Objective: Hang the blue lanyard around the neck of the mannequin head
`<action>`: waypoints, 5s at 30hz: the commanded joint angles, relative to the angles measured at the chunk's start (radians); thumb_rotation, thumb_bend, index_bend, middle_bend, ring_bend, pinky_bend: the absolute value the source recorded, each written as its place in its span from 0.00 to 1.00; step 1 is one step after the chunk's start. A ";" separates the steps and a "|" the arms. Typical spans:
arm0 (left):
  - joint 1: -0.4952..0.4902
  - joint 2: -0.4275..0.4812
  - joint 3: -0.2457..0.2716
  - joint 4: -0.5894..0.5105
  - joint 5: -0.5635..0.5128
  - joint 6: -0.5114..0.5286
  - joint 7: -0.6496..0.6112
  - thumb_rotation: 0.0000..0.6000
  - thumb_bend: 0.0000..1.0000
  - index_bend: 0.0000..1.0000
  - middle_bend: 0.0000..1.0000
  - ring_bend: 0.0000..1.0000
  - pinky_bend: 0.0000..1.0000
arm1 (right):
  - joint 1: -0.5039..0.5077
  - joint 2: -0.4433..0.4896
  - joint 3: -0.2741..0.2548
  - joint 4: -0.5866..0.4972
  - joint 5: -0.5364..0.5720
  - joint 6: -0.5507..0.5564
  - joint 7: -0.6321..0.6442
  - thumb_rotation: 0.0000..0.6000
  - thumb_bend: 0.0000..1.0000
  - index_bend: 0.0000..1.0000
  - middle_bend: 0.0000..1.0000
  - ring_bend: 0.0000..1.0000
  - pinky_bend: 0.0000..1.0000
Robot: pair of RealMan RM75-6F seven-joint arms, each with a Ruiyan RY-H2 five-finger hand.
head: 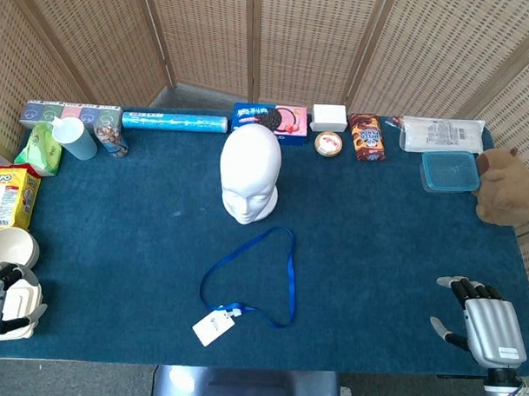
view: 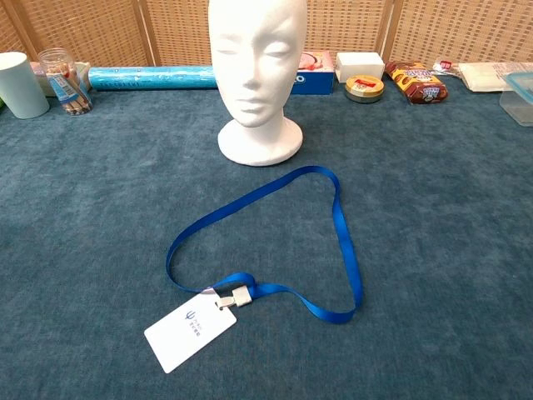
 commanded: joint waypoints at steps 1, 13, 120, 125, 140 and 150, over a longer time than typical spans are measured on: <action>-0.002 -0.001 -0.002 0.002 -0.001 -0.001 0.000 0.99 0.18 0.49 0.41 0.30 0.16 | 0.001 -0.002 0.000 -0.003 0.006 -0.004 -0.001 0.91 0.25 0.32 0.37 0.39 0.36; -0.001 -0.004 -0.003 0.004 -0.002 -0.002 -0.004 0.99 0.18 0.49 0.41 0.30 0.17 | 0.004 0.002 -0.001 -0.004 -0.002 -0.006 0.016 0.91 0.25 0.32 0.37 0.39 0.36; -0.224 -0.069 -0.056 -0.005 -0.117 -0.208 0.122 0.99 0.18 0.49 0.41 0.30 0.17 | 0.823 -0.923 0.358 0.456 0.976 -0.220 -0.789 0.91 0.23 0.50 0.97 1.00 1.00; -0.224 -0.070 -0.055 -0.003 -0.120 -0.205 0.120 0.99 0.18 0.49 0.41 0.30 0.17 | 0.834 -0.931 0.363 0.476 0.992 -0.225 -0.792 0.90 0.23 0.50 0.97 1.00 1.00; -0.225 -0.079 -0.049 0.000 -0.122 -0.204 0.119 0.99 0.18 0.49 0.41 0.30 0.17 | 0.842 -0.929 0.351 0.511 1.000 -0.218 -0.799 0.91 0.27 0.50 0.97 1.00 1.00; -0.225 -0.084 -0.047 0.010 -0.122 -0.202 0.114 0.99 0.18 0.49 0.41 0.30 0.17 | 0.840 -0.920 0.355 0.534 1.004 -0.208 -0.798 0.91 0.30 0.50 0.97 1.00 1.00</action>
